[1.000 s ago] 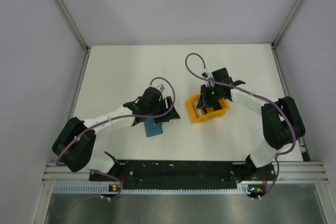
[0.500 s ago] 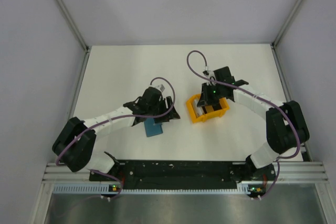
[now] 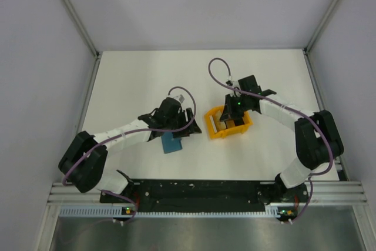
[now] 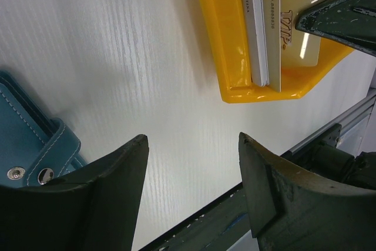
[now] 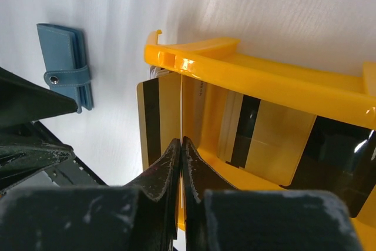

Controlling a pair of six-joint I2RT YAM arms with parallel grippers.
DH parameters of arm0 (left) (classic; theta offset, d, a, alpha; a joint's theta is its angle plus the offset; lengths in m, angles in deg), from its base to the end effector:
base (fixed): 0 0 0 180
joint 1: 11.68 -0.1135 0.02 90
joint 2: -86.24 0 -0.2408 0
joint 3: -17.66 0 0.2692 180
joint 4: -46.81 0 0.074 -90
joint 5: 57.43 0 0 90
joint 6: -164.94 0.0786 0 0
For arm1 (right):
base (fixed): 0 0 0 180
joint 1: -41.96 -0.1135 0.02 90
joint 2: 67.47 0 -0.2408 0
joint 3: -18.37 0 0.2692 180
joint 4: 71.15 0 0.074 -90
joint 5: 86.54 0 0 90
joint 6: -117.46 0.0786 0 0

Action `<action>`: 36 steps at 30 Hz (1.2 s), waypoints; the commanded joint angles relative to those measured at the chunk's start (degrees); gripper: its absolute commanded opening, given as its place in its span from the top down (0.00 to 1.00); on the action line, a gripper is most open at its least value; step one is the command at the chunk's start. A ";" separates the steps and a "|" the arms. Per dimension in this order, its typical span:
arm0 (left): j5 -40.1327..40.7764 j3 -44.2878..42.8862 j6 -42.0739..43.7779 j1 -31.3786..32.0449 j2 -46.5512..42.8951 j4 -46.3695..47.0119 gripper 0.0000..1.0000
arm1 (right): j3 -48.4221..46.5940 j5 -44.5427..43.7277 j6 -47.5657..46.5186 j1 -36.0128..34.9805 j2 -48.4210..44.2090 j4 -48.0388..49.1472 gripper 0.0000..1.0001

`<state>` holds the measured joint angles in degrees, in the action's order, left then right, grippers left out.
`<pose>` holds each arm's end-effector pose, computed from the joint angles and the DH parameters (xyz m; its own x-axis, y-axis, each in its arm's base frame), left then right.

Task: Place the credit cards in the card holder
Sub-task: Pick up the credit card from the storage box, then turn over the card slot in the card holder.

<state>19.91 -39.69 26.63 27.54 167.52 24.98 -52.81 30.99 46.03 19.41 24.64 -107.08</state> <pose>0.2484 -0.2250 0.1344 -0.9183 -0.1910 -0.3468 0.0746 0.7767 -0.6254 0.3175 0.1712 0.1376 -0.9157 -0.0744 -0.3950 -0.2973 0.7867 0.5410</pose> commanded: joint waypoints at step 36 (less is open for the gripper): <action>26.30 9.74 -4.24 -17.94 -27.21 -28.67 0.27 | -3.83 -22.34 17.46 -28.68 -6.35 12.41 1.00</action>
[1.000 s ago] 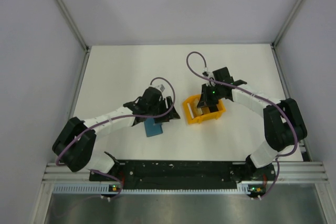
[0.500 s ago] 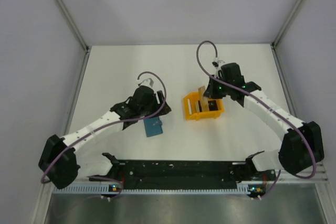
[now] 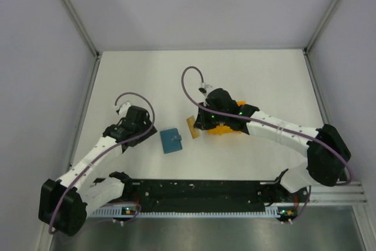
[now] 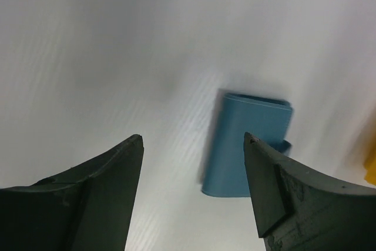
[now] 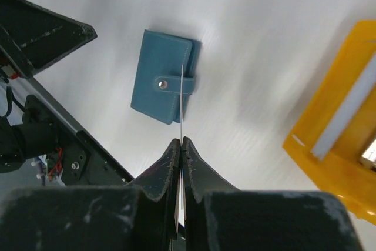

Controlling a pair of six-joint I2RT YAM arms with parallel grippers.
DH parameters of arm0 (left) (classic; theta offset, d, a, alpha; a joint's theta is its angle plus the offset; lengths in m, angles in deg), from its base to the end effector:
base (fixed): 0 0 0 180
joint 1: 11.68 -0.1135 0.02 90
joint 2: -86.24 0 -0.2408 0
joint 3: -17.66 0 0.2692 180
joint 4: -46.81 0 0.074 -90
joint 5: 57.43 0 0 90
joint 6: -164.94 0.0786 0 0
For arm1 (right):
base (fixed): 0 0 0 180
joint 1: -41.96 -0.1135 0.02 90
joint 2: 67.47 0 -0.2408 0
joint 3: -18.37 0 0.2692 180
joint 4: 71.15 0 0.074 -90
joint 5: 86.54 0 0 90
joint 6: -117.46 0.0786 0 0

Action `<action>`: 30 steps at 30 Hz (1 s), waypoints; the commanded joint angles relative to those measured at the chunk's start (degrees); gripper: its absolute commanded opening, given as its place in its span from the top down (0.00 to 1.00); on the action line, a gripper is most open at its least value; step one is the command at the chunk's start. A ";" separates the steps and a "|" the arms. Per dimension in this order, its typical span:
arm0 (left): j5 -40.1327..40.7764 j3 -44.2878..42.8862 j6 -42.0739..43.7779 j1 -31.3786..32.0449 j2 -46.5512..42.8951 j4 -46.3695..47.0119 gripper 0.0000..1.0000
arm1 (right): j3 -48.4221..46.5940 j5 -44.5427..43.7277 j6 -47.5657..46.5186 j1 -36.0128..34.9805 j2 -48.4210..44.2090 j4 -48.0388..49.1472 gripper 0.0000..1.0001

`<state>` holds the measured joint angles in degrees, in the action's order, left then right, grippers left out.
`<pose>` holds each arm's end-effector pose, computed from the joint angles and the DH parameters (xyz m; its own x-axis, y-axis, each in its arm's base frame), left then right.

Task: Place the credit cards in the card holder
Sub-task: Turn over the card slot in the card holder.

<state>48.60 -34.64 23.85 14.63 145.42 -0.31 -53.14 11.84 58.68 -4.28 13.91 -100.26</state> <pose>0.2353 -0.0921 0.1671 -0.6738 -0.5012 -0.5430 -0.3881 0.8653 -0.3171 0.2456 0.2731 0.2100 -0.7830 -0.0763 -0.6173 -0.4526 0.7507 0.4813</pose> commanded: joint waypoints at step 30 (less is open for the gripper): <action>-18.58 9.01 4.07 -6.71 -8.82 5.05 0.28 | -13.53 -10.76 1.91 -9.14 21.18 -0.21 1.00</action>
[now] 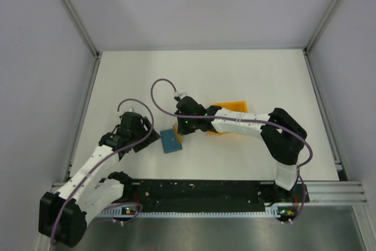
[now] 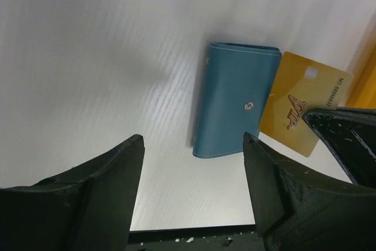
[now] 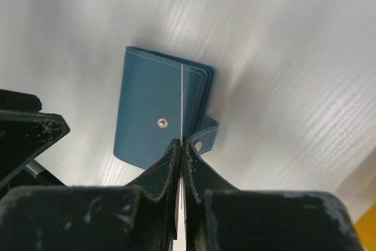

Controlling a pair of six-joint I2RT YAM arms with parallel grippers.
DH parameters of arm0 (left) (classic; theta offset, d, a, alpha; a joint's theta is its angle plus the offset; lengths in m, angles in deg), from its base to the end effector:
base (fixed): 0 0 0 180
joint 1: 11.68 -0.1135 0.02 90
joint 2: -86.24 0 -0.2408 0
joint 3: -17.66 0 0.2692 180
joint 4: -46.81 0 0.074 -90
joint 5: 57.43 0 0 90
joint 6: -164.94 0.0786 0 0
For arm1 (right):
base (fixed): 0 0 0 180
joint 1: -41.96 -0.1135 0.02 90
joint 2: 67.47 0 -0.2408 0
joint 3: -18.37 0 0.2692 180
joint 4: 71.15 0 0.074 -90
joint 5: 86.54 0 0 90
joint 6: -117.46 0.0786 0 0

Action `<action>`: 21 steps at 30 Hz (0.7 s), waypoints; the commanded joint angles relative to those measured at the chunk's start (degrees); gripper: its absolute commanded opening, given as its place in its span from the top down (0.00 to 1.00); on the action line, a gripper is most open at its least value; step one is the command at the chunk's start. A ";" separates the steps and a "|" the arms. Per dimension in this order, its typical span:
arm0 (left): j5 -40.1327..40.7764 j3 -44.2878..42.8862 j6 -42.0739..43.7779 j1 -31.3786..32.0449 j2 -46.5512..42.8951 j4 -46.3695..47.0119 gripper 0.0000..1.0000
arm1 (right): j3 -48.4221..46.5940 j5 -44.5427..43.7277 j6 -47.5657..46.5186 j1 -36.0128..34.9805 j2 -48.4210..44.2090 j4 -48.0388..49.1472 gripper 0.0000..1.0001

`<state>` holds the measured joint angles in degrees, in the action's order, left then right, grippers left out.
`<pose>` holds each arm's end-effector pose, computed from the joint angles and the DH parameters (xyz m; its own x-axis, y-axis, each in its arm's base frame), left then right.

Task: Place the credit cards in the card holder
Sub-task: Turn over the card slot in the card holder.

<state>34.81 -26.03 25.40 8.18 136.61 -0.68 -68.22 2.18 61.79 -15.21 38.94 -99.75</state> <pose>0.2109 -0.0729 0.1440 -0.7367 -0.5422 -0.4040 -0.3739 0.8245 -0.4248 0.2414 0.3709 0.1391 -0.8041 -0.2064 -0.5575 -0.4584 0.8124 0.3605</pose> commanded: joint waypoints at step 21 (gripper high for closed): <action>-7.69 2.94 2.78 -0.26 3.24 9.21 0.32 | 7.53 11.90 5.83 5.30 -3.58 8.25 1.00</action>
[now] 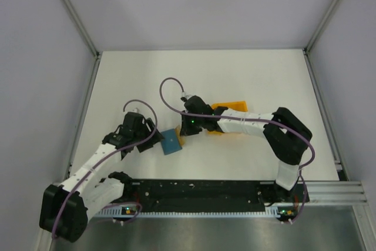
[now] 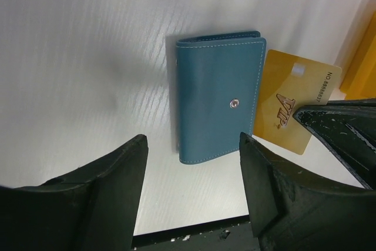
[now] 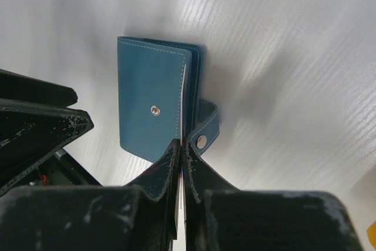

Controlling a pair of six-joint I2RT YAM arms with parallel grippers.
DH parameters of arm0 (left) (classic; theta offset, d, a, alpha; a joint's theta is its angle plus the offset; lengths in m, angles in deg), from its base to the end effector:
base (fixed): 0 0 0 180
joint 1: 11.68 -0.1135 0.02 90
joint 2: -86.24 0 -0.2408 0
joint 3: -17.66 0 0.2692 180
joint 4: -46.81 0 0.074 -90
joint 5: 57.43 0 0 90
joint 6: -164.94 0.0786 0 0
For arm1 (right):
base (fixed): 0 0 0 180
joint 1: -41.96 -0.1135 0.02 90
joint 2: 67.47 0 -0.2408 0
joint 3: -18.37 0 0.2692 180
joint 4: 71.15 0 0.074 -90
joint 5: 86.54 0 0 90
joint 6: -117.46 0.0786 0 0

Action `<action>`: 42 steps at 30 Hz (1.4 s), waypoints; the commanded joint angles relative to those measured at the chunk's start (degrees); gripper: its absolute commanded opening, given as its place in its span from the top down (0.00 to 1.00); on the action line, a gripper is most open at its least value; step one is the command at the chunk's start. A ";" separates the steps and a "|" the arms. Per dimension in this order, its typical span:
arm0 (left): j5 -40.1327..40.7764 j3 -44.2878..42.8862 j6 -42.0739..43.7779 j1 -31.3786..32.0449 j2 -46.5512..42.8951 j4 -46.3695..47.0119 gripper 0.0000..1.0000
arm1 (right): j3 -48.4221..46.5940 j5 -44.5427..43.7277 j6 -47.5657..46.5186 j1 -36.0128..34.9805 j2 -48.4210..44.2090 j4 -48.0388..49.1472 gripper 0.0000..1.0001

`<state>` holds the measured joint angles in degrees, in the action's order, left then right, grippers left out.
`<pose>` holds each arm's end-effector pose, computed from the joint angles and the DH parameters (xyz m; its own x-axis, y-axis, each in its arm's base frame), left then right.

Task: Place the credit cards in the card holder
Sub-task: Turn over the card slot in the card holder.

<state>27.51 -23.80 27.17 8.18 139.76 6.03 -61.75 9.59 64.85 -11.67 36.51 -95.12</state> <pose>0.2159 -0.0854 0.1295 -0.7915 -0.4983 -0.3539 -0.2939 0.8180 -0.4945 0.2462 0.3484 0.1255 -0.8612 -0.1512 -0.4853 -0.4030 0.7850 0.4705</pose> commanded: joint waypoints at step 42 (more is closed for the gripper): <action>4.45 -5.52 -0.75 -0.17 -5.35 -6.73 0.33 | -3.68 18.66 8.14 -0.69 2.54 11.89 1.00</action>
<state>30.96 -28.82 27.92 8.18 134.76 0.19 -61.51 27.65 73.65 -10.64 37.67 -83.40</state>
